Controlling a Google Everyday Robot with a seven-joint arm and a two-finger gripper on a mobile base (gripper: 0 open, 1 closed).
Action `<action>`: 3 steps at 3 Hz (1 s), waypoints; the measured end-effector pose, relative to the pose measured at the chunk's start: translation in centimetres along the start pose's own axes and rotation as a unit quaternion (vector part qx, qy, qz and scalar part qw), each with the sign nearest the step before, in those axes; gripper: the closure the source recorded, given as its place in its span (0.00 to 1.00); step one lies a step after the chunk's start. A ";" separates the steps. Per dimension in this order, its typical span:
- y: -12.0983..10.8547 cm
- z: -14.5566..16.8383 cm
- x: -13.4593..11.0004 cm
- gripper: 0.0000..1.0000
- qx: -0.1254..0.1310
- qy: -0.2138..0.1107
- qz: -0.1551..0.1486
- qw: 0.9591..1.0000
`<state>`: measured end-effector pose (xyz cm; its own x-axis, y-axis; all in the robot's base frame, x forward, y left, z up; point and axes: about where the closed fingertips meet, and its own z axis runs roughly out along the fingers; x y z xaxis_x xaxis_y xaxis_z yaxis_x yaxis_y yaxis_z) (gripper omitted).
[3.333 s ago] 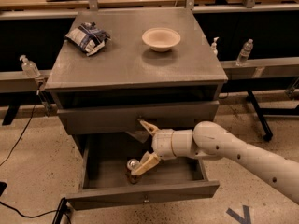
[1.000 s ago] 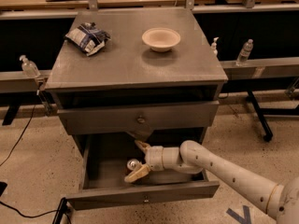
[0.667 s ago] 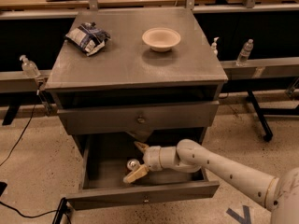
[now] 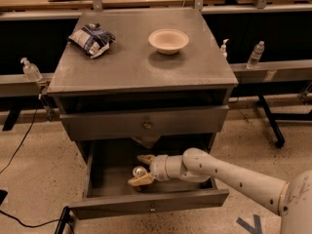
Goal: Pick orange can from middle drawer and place on counter
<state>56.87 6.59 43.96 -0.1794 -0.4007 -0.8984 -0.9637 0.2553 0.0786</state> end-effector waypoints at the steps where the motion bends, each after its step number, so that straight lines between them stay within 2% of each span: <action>1: -0.2 -0.6 1.5 0.44 0.013 0.008 0.000 1.000; 2: -0.2 -0.9 2.1 0.47 0.015 0.005 0.000 1.000; 3: -0.2 -1.0 2.1 0.70 0.016 -0.001 -0.002 1.000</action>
Offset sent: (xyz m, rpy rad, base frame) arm -0.0026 -0.0282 -0.0181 -0.0364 -0.0098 -0.0454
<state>56.45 4.77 42.49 -0.1753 -0.3997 -0.8997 -0.9576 0.2815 0.0615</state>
